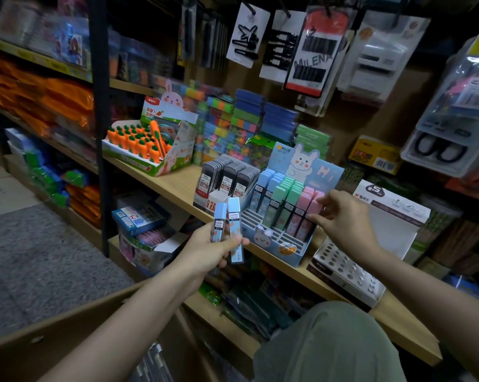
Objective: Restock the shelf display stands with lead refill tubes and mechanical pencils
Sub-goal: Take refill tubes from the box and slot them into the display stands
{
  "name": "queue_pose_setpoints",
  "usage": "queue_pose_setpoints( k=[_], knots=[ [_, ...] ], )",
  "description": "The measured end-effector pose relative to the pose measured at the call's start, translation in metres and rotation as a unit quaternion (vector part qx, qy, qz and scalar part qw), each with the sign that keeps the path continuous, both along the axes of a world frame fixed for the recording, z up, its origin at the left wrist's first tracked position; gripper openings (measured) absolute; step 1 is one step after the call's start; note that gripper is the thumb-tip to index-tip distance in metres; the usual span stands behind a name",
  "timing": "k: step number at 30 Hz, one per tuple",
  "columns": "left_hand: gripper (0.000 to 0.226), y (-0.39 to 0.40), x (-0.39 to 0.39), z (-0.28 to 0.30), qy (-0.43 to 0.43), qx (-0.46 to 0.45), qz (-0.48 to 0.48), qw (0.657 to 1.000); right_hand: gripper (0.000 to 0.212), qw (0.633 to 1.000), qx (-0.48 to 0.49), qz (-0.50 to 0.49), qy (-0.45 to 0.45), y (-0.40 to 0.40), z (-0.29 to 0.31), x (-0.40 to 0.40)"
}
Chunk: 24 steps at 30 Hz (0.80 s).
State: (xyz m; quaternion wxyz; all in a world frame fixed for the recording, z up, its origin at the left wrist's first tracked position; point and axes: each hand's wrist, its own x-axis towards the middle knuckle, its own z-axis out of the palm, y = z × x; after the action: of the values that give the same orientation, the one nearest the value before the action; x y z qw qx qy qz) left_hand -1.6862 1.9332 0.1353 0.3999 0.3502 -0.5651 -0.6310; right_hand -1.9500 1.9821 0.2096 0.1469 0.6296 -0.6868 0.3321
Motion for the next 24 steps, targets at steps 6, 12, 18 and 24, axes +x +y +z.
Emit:
queue_pose_setpoints(
  k=[6,12,18,24],
  knots=[
    [0.021,-0.002,0.003,-0.001,-0.001,-0.016,-0.009,1.0,0.036,0.999,0.014,-0.04,0.035,-0.002,0.002,0.004],
    [0.021,-0.003,0.005,0.0,0.014,-0.029,-0.012,0.999,0.03,0.998,-0.055,-0.005,0.004,0.0,0.038,0.013],
    [0.021,-0.003,0.005,0.004,0.026,-0.044,-0.049,0.998,0.039,0.971,0.157,0.146,-0.109,-0.01,0.042,0.082],
    [0.019,-0.005,0.006,0.005,0.035,-0.05,-0.047,0.997,0.028,0.963,0.2,0.17,-0.056,-0.027,0.048,0.113]
  ],
)
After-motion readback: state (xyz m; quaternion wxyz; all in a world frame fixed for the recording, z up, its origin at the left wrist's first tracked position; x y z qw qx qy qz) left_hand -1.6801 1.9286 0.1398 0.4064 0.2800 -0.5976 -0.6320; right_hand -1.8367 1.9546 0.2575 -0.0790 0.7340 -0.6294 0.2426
